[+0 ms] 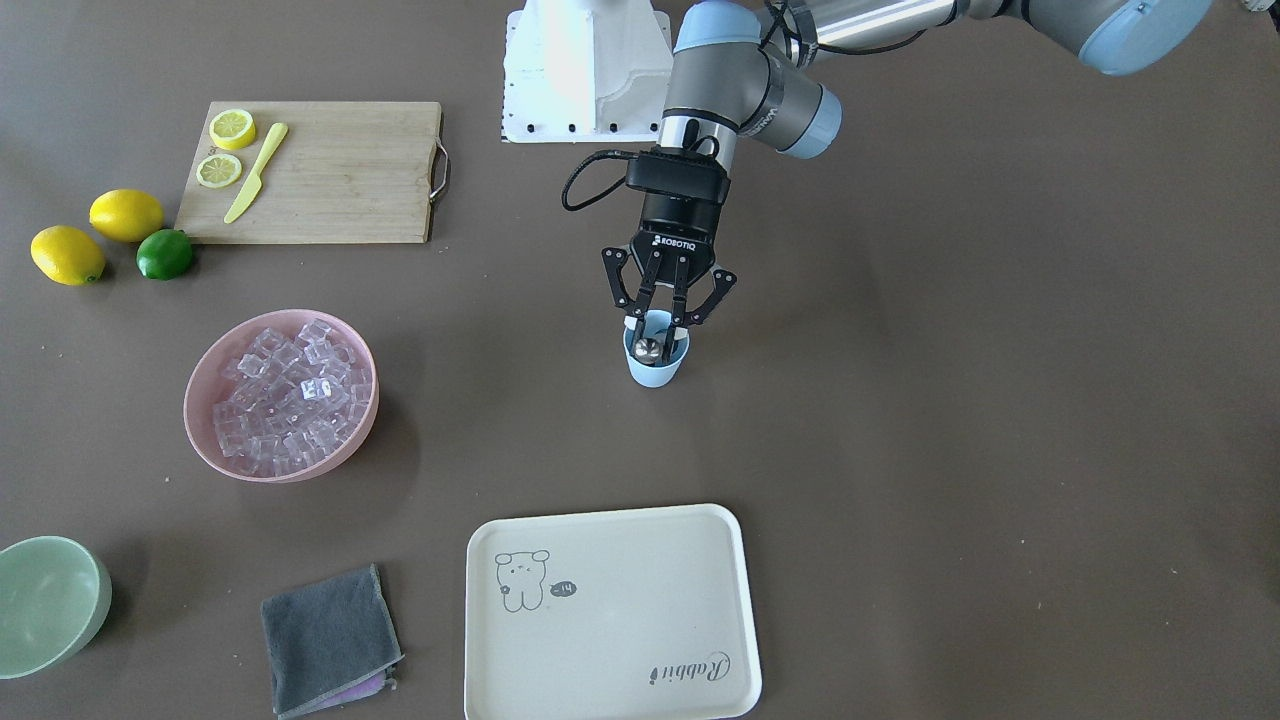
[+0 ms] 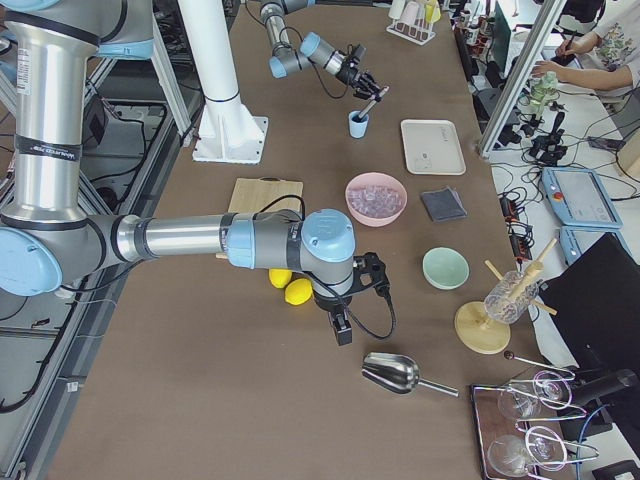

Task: Mash ice and strawberries in cup
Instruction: 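Press the muddler down into the cup repeatedly with the left gripper, then lift the muddler out of the cup and carry it back with the left gripper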

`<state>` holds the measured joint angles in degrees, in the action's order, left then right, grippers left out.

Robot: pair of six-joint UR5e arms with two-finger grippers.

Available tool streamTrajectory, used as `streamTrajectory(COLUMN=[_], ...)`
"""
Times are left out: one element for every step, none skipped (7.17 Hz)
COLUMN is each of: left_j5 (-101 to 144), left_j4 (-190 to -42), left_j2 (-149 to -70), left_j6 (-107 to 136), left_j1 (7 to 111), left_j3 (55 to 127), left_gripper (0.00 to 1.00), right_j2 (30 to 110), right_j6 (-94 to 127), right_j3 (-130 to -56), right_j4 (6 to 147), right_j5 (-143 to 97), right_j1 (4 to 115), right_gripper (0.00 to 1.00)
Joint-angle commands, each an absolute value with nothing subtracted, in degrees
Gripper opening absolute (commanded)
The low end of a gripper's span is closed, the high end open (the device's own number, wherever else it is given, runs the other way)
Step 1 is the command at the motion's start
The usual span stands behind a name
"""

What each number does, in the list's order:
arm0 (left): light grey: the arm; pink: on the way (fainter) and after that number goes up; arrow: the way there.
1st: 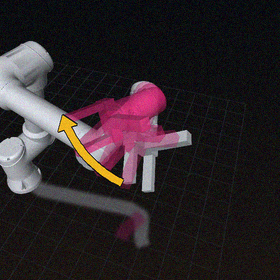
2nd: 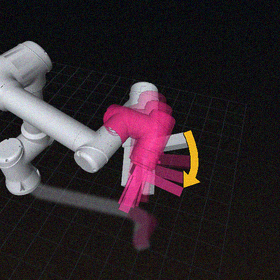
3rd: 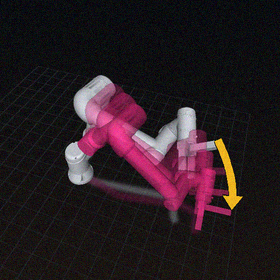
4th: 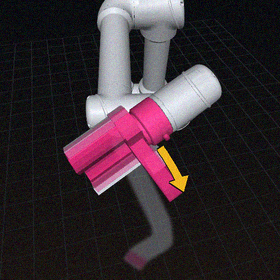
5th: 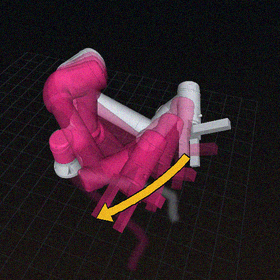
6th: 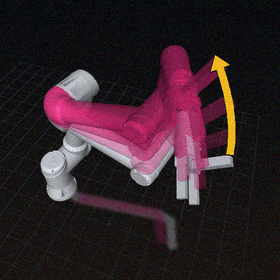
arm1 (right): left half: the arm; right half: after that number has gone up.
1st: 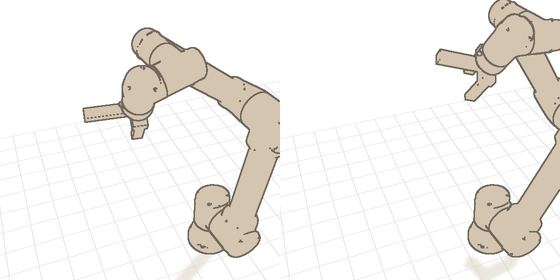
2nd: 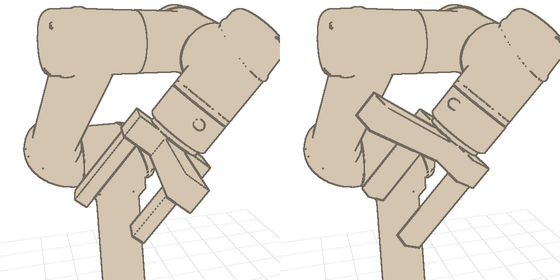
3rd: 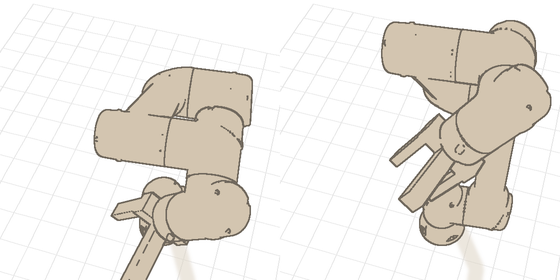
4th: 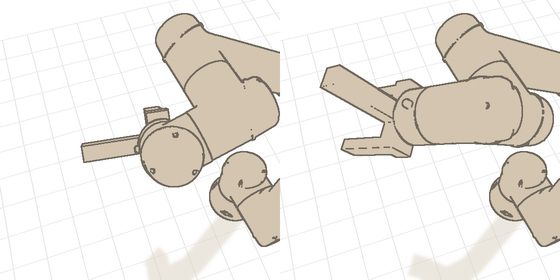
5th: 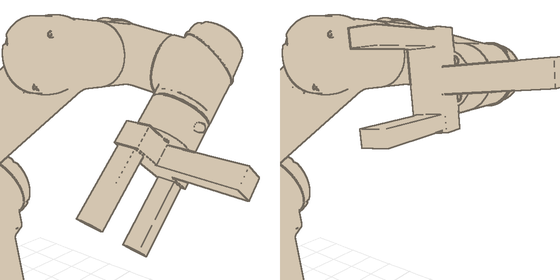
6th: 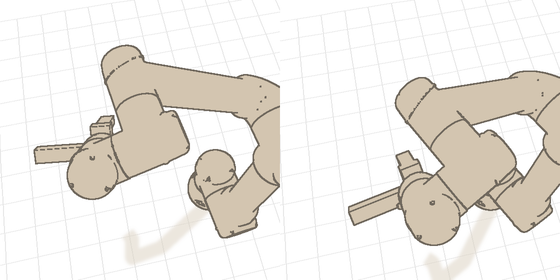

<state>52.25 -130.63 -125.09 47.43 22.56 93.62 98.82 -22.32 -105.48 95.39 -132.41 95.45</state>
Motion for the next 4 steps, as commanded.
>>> streamTrajectory(left_j5=[52.82, 55.61, 62.51, 69.28], left_j4=[-129.99, -129.82, -129.21, -129.2], left_j2=[-124.81, -124.54, -123.58, -119.66], left_j6=[43.97, 43.86, 44.12, 45.25], left_j1=[24.6, 27.13, 31.77, 36.95], left_j3=[99.37, 100.27, 100.63, 100.72], left_gripper=[0.0, 0.0, 0.0, 0.0], right_j2=[98.79, 98.53, 98.44, 98.35], right_j6=[-22.32, -22.15, -22.24, -22.15], right_j3=[-105.56, -105.47, -105.47, -105.56], right_j4=[95.36, 95.45, 95.45, 95.36], right_j5=[-132.45, -132.89, -132.98, -132.98], right_j1=[95.45, 95.36, 95.36, 95.36], right_gripper=[0.98, 0.98, 0.98, 0.98])
